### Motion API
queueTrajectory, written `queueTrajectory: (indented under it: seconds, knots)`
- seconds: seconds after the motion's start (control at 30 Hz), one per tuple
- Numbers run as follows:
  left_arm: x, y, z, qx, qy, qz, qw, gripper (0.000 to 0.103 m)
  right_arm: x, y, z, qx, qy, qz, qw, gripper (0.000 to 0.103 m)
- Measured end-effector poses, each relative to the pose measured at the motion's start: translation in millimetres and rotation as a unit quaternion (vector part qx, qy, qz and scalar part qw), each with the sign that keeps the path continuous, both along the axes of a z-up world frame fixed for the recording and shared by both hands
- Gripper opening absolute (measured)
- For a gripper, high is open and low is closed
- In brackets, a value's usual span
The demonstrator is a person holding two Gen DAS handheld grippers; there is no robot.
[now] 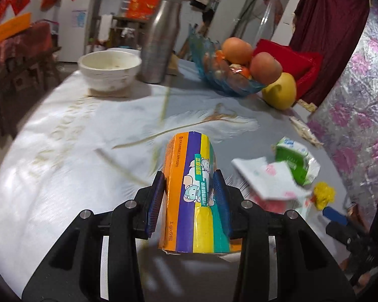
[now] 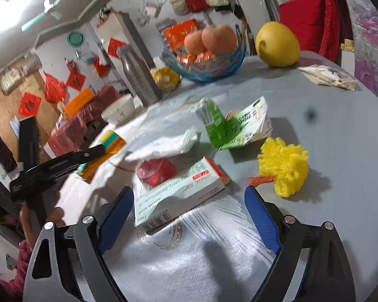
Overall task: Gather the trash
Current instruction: 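Grasp the colourful tissue pack with the left tool while the right tool grasps the white medicine box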
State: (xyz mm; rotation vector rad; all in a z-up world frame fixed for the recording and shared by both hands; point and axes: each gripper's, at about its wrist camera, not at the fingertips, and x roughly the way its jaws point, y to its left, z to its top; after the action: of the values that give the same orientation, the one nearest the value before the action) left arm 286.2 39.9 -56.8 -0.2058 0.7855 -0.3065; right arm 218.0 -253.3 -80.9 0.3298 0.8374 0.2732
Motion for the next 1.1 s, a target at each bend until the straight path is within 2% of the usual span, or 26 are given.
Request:
queueTrajectory:
  seconds: [0.17,0.3,0.43,0.57,0.63,0.73,0.8,1.0,1.07,1.1]
  knots:
    - [-7.1,1.0,0.3,0.009,-0.006,0.002,0.9999,0.04,12.5,27.5,-8.3,0.0,0.04,0.026,0.999,0.088]
    - [-8.8,1.3,0.3,0.005,-0.008,-0.005,0.9999,0.04,25.2,64.2,-2.9,-0.112,0.035,0.026,0.993,0.088]
    - [-9.2,2.5,1.2,0.001,-0.01,-0.004,0.9999,0.04,39.9,80.1,-6.4,-0.152,0.047,0.025,0.987,0.088]
    - [-10.2,5.5,1.0,-0.002,-0.009,-0.002,1.0,0.04,37.3,69.2,-12.8,-0.192,0.051,0.005,0.98,0.087]
    - [-9.9,6.5,0.4,-0.006,-0.006,-0.003,1.0,0.04,27.8,47.5,-13.0,-0.183,0.05,-0.005,0.982,0.086]
    - [-9.6,4.5,-0.6,-0.006,-0.002,-0.009,0.9999,0.04,15.6,14.9,-8.1,-0.144,0.047,-0.027,0.988,0.075]
    - [-10.1,2.6,-0.9,-0.003,-0.003,-0.012,0.9999,0.04,10.4,2.6,-3.9,-0.12,0.038,-0.032,0.992,0.073]
    - [-9.9,-0.6,-4.5,0.007,0.002,-0.012,0.9999,0.04,10.9,18.9,-9.3,-0.129,0.034,-0.009,0.991,0.072]
    - [-7.3,-1.6,-8.8,0.009,0.013,-0.014,0.9998,0.04,14.8,24.0,-13.4,-0.134,0.044,0.002,0.99,0.056]
    - [-6.4,-2.3,-10.5,0.01,0.018,-0.015,0.9997,0.04,17.1,24.2,-15.1,-0.132,0.05,0.002,0.99,0.055]
